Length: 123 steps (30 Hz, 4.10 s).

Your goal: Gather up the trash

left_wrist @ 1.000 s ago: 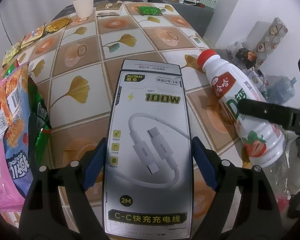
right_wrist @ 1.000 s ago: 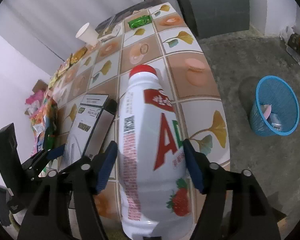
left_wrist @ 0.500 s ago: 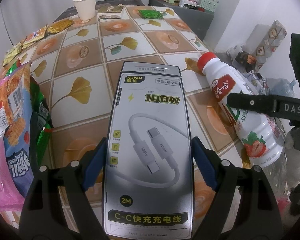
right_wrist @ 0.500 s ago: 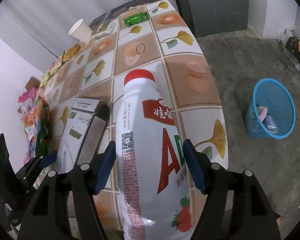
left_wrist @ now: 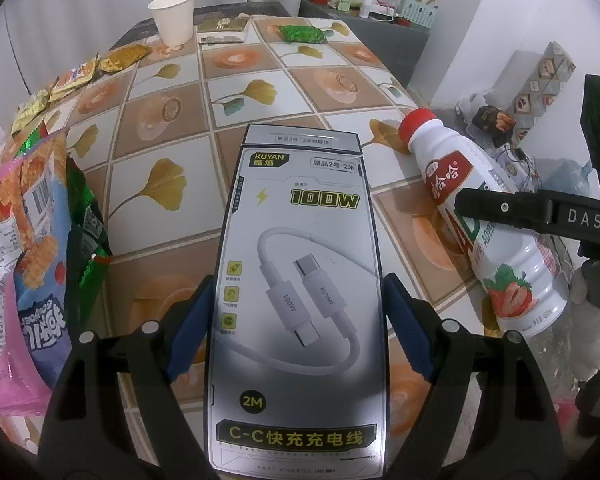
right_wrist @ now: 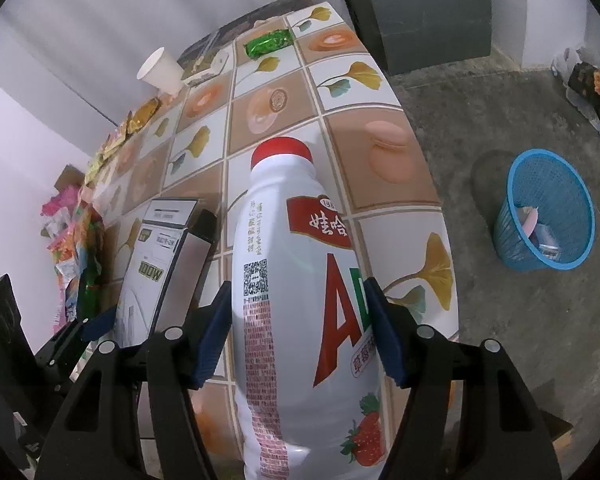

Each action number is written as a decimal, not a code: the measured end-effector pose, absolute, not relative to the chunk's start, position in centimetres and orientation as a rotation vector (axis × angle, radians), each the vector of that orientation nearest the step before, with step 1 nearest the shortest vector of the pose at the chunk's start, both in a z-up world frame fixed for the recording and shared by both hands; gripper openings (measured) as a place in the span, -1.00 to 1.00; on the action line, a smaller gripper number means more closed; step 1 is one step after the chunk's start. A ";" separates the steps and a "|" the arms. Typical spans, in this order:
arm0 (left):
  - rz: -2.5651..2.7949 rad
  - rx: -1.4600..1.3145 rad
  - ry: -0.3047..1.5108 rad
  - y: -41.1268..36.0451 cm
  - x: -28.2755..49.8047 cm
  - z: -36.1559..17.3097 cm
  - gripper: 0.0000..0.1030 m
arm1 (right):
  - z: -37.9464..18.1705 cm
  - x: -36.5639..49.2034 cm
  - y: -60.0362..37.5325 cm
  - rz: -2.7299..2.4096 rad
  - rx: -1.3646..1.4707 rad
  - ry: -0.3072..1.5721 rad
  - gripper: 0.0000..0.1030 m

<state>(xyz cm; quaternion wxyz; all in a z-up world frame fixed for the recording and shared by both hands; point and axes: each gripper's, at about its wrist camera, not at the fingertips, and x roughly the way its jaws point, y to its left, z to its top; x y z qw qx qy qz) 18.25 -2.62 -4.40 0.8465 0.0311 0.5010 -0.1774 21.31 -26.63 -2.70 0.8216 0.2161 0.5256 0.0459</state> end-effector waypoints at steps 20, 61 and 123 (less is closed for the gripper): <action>-0.380 0.082 1.016 -3.1 17.5 -3.3 0.52 | -2.0 20.5 -26.8 0.112 0.486 1.091 0.19; -0.476 0.139 0.933 -6.4 16.0 -0.6 0.52 | -1.6 14.1 -29.4 0.091 0.619 0.945 0.17; -0.957 0.267 1.125 -46.0 22.9 -4.2 0.53 | -12.5 8.4 -61.4 -0.331 1.128 0.739 0.17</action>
